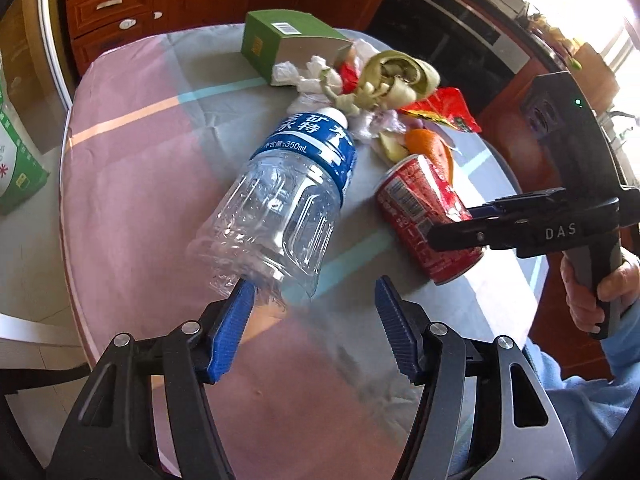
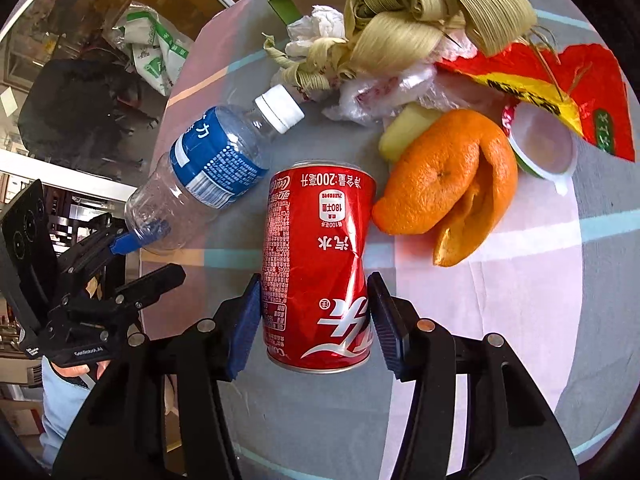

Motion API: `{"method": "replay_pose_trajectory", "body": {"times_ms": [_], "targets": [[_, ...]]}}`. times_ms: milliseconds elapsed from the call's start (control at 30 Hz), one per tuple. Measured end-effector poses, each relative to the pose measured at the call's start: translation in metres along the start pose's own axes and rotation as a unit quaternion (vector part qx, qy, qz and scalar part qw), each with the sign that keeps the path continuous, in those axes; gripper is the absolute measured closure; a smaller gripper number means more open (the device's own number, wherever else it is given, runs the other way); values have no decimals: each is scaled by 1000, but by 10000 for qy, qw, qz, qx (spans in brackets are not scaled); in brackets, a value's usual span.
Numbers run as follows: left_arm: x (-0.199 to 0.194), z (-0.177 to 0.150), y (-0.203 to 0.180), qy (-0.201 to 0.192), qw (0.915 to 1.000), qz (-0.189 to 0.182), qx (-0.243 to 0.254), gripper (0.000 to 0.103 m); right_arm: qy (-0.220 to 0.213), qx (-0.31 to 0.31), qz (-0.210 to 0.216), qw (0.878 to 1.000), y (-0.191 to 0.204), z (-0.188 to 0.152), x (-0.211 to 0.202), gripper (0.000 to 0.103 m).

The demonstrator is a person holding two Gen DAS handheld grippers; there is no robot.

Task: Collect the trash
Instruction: 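Grasp the red can with the right gripper while the left gripper approaches the water bottle, then close the left gripper around the clear water bottle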

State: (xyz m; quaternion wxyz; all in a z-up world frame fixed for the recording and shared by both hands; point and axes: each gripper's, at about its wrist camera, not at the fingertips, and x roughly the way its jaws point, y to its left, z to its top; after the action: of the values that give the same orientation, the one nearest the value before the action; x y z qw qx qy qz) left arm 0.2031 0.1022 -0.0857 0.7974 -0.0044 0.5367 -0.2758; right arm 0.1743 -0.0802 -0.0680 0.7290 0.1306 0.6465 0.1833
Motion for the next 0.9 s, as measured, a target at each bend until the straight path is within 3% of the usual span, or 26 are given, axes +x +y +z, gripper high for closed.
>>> {"method": "replay_pose_trajectory", "body": {"times_ms": [67, 167, 233, 300, 367, 500, 667, 767, 833, 867, 900], "targets": [[-2, -5, -10, 38, 10000, 4, 8, 38, 7, 17, 21, 10000, -5, -8, -4, 53], [-12, -12, -17, 0, 9996, 291, 34, 32, 31, 55, 94, 9999, -15, -16, -8, 53], [-21, -15, -15, -42, 9986, 516, -50, 25, 40, 56, 136, 9999, -20, -19, -11, 53], [-31, -13, -11, -147, 9972, 719, -112, 10, 56, 81, 187, 9998, -25, -24, -13, 53], [-34, -6, -9, -209, 9956, 900, -158, 6, 39, 88, 222, 9997, -27, -26, -16, 53], [-16, 20, -13, -57, 9965, 828, -93, 4, -56, 191, 302, 9993, -33, -25, -23, 53], [28, 39, -16, 474, 9939, 997, 31, 4, -172, 293, 376, 9987, -46, -34, -36, 53], [41, 42, -11, 579, 9927, 1054, -91, 5, -235, 365, 431, 9981, -55, -37, -43, 53], [44, 42, -10, 596, 9925, 1056, -158, 13, -259, 415, 463, 9977, -63, -39, -47, 53], [45, 41, -11, 621, 9915, 1131, -157, 28, -271, 446, 479, 9975, -67, -40, -48, 53], [46, 39, -11, 666, 9905, 1190, -178, 33, -279, 466, 493, 9973, -70, -41, -49, 53]]}}
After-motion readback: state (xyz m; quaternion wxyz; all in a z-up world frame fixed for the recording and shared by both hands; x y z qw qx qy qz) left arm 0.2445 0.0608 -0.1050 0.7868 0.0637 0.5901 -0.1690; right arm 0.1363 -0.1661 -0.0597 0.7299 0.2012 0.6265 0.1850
